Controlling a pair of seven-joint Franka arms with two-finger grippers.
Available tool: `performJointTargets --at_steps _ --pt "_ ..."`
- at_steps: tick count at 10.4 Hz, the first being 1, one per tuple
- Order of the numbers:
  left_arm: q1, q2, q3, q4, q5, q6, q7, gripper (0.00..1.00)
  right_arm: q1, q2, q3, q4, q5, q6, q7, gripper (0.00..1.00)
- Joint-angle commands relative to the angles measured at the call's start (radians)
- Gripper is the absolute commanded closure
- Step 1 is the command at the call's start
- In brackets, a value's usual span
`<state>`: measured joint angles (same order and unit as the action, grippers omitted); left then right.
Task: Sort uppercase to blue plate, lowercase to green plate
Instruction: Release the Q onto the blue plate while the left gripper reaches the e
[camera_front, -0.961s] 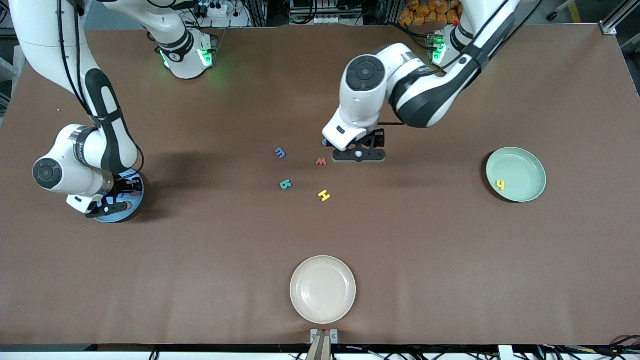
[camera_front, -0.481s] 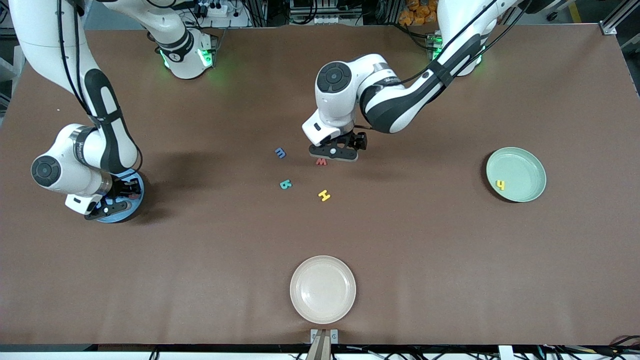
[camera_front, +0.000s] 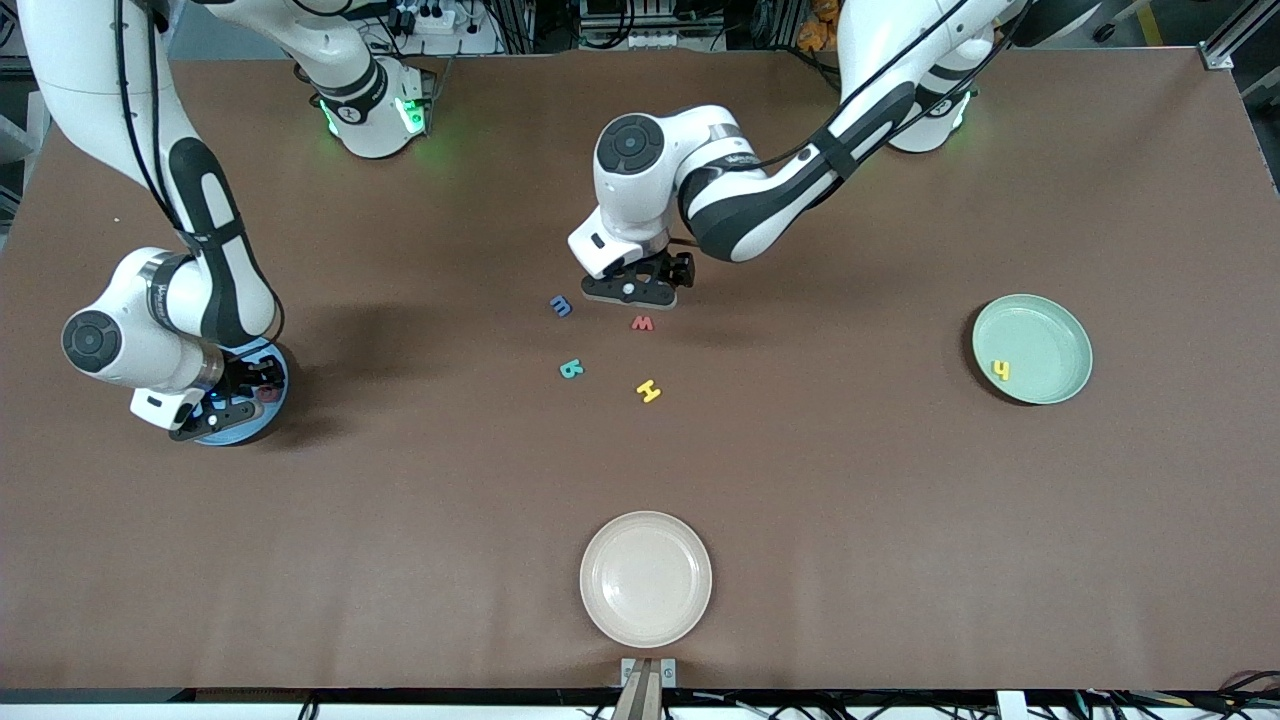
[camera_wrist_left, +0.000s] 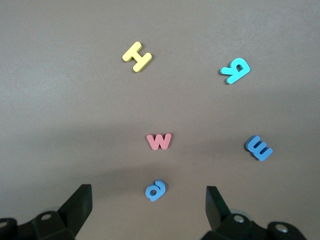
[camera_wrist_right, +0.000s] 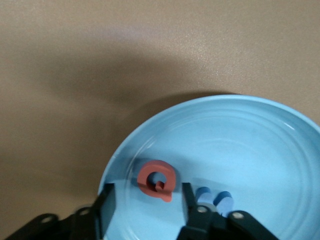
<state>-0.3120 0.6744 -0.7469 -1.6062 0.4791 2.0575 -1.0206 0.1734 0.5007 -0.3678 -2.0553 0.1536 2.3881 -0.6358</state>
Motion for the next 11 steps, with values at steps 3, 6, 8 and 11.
performJointTargets --at_steps 3,6,8,11 --pt "-0.221 0.092 0.151 0.145 0.004 0.036 -0.218 0.0 -0.006 -0.039 0.003 0.056 0.012 -0.14 -0.019 0.18" --pt "-0.359 0.172 0.268 0.228 0.001 0.16 -0.373 0.0 0.0 -0.039 0.004 0.139 0.014 -0.275 0.062 0.18" --pt "-0.441 0.247 0.323 0.319 -0.007 0.173 -0.475 0.0 0.014 -0.039 0.01 0.164 0.017 -0.342 0.171 0.18" --pt "-0.498 0.342 0.363 0.444 -0.057 0.177 -0.535 0.01 0.049 -0.034 0.042 0.164 0.023 -0.336 0.319 0.19"
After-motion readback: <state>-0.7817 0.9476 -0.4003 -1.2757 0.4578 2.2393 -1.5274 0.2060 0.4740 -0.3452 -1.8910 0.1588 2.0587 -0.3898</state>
